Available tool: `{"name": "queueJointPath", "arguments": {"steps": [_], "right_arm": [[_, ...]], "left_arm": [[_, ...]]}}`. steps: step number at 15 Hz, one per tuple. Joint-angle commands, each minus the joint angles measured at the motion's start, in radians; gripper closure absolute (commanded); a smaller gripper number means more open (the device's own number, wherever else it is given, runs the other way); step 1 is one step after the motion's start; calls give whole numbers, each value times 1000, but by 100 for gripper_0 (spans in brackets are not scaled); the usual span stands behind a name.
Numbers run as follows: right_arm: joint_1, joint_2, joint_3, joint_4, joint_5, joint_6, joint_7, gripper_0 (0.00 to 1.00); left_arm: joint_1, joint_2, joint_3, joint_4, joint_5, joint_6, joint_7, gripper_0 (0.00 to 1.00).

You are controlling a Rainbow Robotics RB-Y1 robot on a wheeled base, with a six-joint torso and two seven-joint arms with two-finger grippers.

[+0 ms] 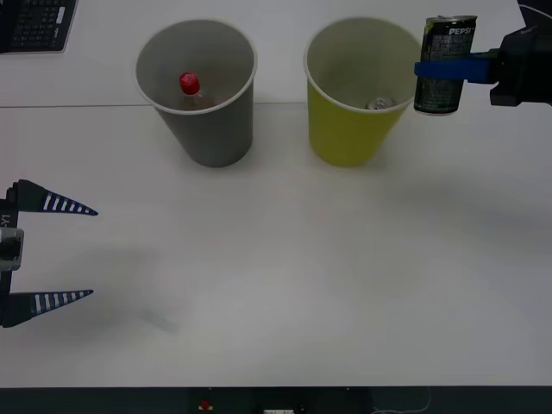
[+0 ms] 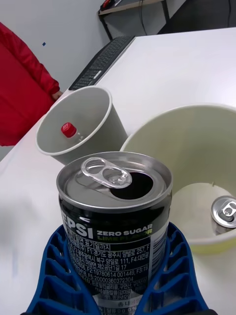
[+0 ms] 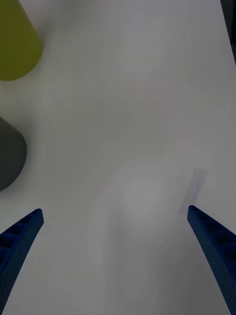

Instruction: Put the can into the green bin and the plastic bottle into the gray bin

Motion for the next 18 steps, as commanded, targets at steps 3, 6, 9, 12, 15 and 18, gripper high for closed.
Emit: {"name": "queueJointPath", "arguments": {"steps": [3, 6, 9, 12, 15, 18], "right_arm": [[-208, 55, 14, 148, 132, -168, 0, 100], [-350, 127, 51, 257, 251, -260, 0, 100], [-461, 176, 134, 348, 364, -263, 0, 100], [-519, 211, 191, 394, 439, -263, 0, 100], [-521, 220, 200, 394, 451, -263, 3, 79], [-521, 222, 200, 394, 455, -261, 67, 0]], "left_arm": [[0, 0, 0, 0, 0, 0, 0, 0], [0, 0, 0, 0, 0, 0, 0, 0], [0, 0, 0, 0, 0, 0, 0, 0], [0, 0, 0, 0, 0, 0, 0, 0], [0, 0, 0, 0, 0, 0, 0, 0], [0, 0, 0, 0, 0, 0, 0, 0]]}}
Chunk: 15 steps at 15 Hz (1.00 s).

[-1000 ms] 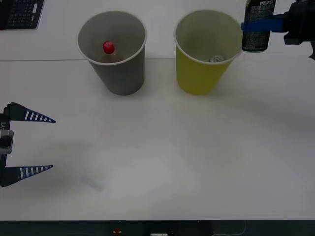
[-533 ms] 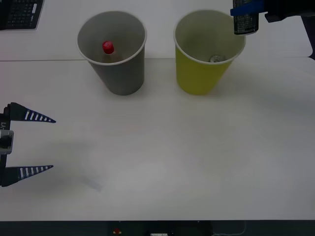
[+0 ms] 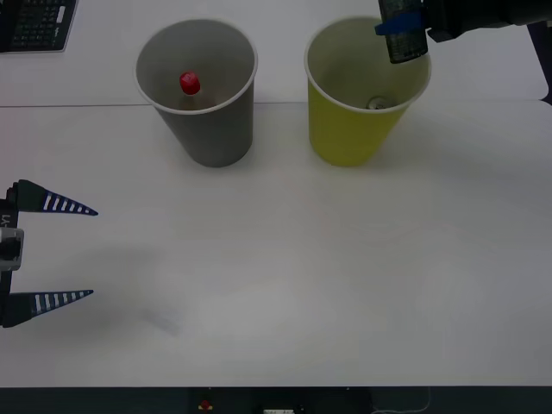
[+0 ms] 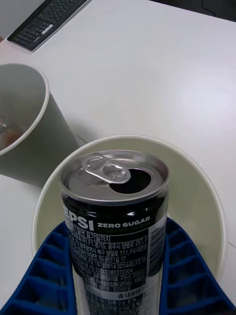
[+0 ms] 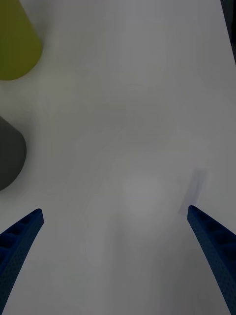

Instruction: Put the can into the green bin and the plastic bottle into the gray bin

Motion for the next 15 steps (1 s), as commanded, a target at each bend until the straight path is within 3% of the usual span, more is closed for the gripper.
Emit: {"name": "queueJointPath", "arguments": {"steps": [1, 4, 7, 15], "right_arm": [[0, -1, 0, 0, -8, -1, 36, 0], [1, -21, 0, 0, -57, 1, 46, 0], [20, -64, -3, 0, -188, 7, 110, 0], [238, -153, -98, -113, -439, 19, 392, 0]], "left_arm": [[0, 0, 0, 0, 0, 0, 0, 0], [0, 0, 0, 0, 0, 0, 0, 0], [0, 0, 0, 0, 0, 0, 0, 0], [0, 0, 0, 0, 0, 0, 0, 0]]}}
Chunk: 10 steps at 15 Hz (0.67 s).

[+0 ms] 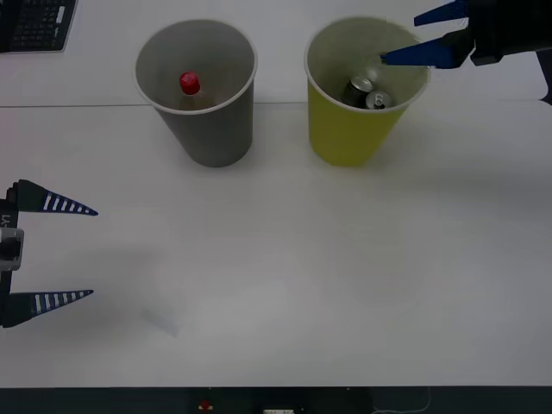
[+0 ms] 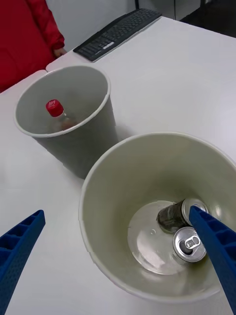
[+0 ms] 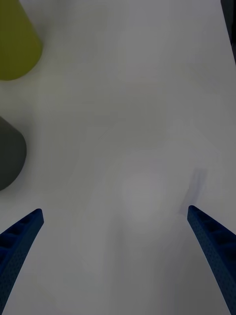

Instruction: Put the can into the green bin and the plastic bottle into the gray bin

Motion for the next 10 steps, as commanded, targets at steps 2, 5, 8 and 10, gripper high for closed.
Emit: {"name": "queueJointPath", "arguments": {"steps": [2, 5, 8, 10], "right_arm": [[148, -45, -42, -106, -79, 29, 157, 0], [297, -95, -72, -217, -127, 86, 291, 0], [460, -138, -125, -330, -150, 129, 401, 0], [542, -155, -151, -389, -151, 148, 475, 0]], "left_arm": [[0, 0, 0, 0, 0, 0, 0, 0], [0, 0, 0, 0, 0, 0, 0, 0], [0, 0, 0, 0, 0, 0, 0, 0], [0, 0, 0, 0, 0, 0, 0, 0]]}}
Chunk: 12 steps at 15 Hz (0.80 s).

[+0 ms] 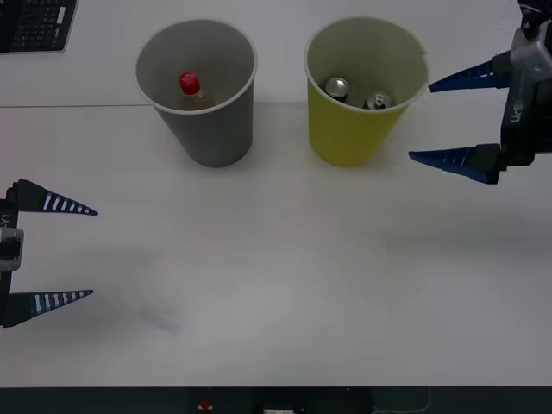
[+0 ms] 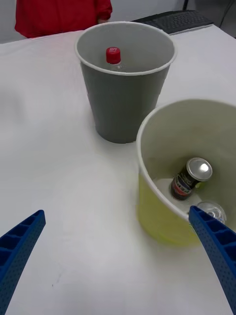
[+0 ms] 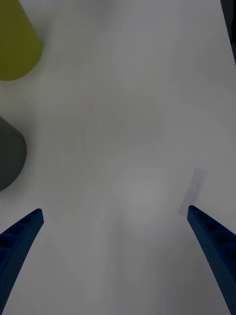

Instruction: Put the can into the green bin and the plastic bottle into the gray bin

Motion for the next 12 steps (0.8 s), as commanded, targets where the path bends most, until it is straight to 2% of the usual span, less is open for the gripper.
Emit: {"name": "queueJointPath", "arguments": {"steps": [1, 6, 12], "right_arm": [[105, -18, -34, -72, -3, 18, 108, 0], [252, -39, -85, -144, -21, -1, 263, 0], [310, -39, -102, -169, 6, -87, 282, 0]], "left_arm": [[0, 0, 0, 0, 0, 0, 0, 0], [0, 0, 0, 0, 0, 0, 0, 0], [0, 0, 0, 0, 0, 0, 0, 0]]}}
